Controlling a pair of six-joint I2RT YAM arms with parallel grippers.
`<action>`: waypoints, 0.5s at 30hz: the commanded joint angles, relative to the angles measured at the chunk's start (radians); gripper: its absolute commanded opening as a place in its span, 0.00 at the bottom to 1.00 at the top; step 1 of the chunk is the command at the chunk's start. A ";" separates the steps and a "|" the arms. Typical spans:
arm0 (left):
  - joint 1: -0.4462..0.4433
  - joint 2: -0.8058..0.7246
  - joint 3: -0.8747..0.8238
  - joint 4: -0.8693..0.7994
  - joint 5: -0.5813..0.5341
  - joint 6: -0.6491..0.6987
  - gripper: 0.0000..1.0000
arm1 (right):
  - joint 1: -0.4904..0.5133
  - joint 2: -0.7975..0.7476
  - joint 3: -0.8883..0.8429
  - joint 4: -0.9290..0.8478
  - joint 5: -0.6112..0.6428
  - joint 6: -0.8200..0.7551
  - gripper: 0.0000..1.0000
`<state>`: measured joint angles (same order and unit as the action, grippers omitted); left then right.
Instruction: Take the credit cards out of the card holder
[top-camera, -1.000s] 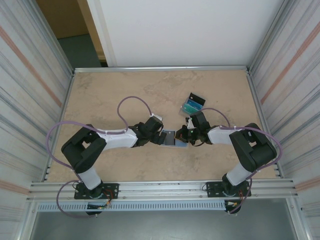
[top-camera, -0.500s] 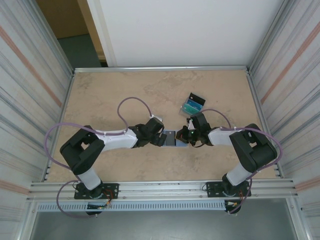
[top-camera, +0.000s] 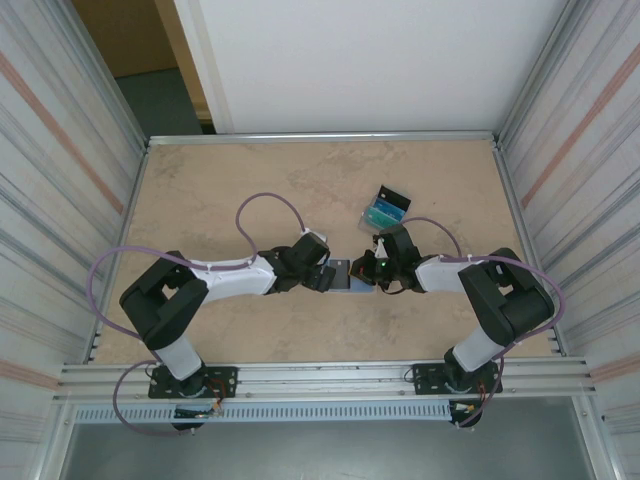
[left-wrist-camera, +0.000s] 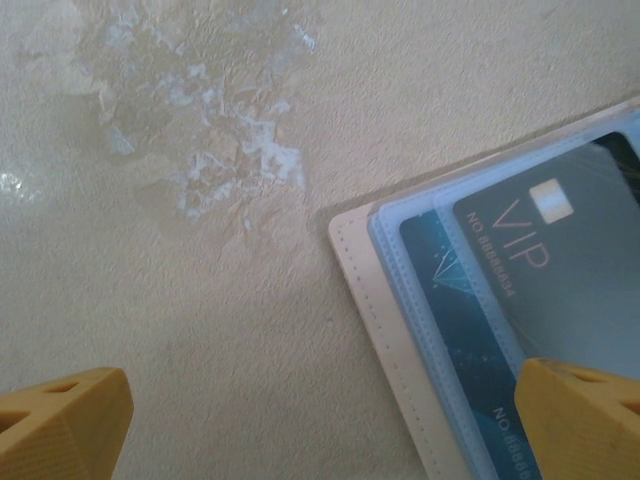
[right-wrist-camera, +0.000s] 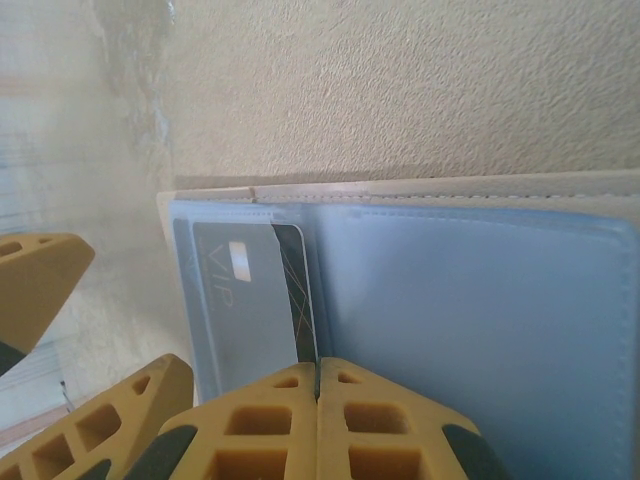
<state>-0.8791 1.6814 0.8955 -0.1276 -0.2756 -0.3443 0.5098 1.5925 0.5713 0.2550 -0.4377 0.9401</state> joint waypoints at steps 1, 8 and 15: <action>-0.004 0.013 0.039 -0.002 0.014 -0.001 0.99 | 0.005 0.008 0.010 -0.012 0.021 0.014 0.00; 0.001 0.043 0.050 -0.021 0.013 0.008 0.99 | 0.003 0.009 0.009 -0.019 0.024 0.012 0.00; 0.011 0.053 0.039 -0.035 0.011 0.007 0.99 | -0.005 0.000 0.007 -0.029 0.024 0.006 0.00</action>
<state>-0.8764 1.7233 0.9237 -0.1379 -0.2619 -0.3435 0.5102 1.5929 0.5713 0.2539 -0.4374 0.9398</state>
